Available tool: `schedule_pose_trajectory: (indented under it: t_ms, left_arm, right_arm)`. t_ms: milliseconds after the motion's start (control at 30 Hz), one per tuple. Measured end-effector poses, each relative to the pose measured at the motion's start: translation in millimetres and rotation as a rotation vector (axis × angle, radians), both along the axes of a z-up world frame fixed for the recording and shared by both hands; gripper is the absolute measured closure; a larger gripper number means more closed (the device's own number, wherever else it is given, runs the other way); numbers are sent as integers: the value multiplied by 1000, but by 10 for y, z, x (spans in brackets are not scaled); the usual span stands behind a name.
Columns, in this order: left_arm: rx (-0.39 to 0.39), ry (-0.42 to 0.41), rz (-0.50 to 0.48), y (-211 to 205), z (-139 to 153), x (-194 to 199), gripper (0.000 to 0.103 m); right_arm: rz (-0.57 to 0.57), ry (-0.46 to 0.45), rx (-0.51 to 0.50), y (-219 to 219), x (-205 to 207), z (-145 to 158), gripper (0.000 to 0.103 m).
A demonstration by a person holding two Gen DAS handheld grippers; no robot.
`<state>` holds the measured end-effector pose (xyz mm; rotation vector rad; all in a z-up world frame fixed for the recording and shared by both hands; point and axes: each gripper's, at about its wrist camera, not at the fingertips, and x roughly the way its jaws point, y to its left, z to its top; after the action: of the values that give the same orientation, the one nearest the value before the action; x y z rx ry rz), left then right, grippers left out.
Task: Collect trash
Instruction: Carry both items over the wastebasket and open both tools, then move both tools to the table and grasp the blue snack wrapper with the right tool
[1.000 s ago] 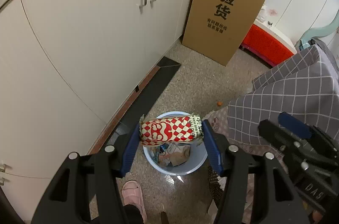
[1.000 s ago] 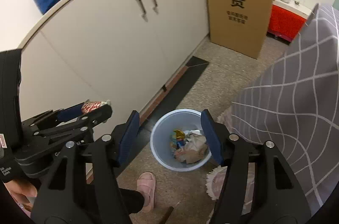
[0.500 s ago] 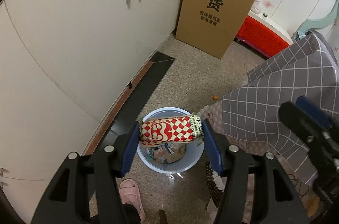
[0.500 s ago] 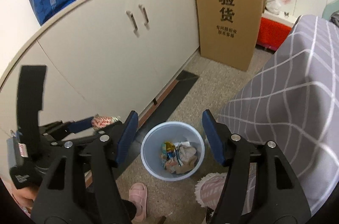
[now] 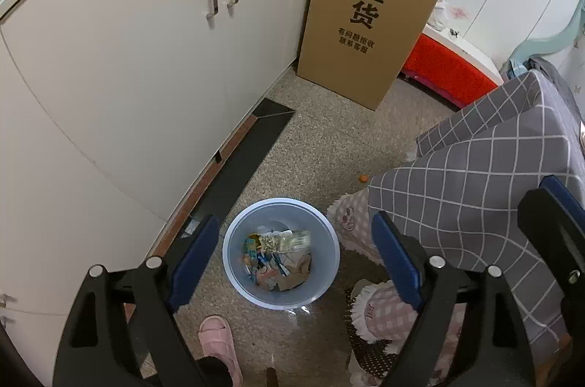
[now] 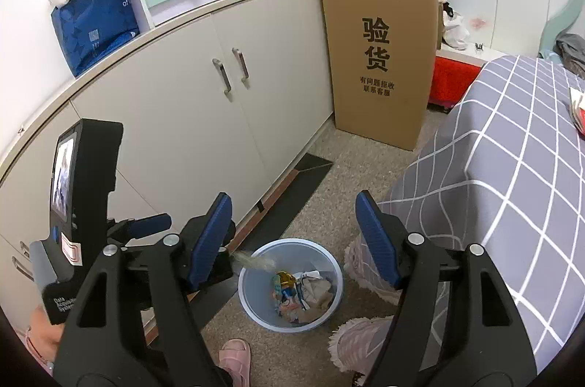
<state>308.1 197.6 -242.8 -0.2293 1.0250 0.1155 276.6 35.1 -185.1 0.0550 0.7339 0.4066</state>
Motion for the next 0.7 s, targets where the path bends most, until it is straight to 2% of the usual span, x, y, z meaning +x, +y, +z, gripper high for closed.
schedule_pose_trajectory:
  t_ms: [267, 533, 700]
  left_arm:
    - [21, -45, 44, 61, 233, -211, 19]
    - [57, -152, 58, -53, 740, -515, 19]
    - [69, -218, 16, -304, 1047, -629, 18]
  right_arm:
    - [-12, -21, 13, -77, -109, 164, 32]
    - [-24, -73, 38, -308, -329, 459, 31]
    - [-53, -103, 33, -673, -463, 650, 31]
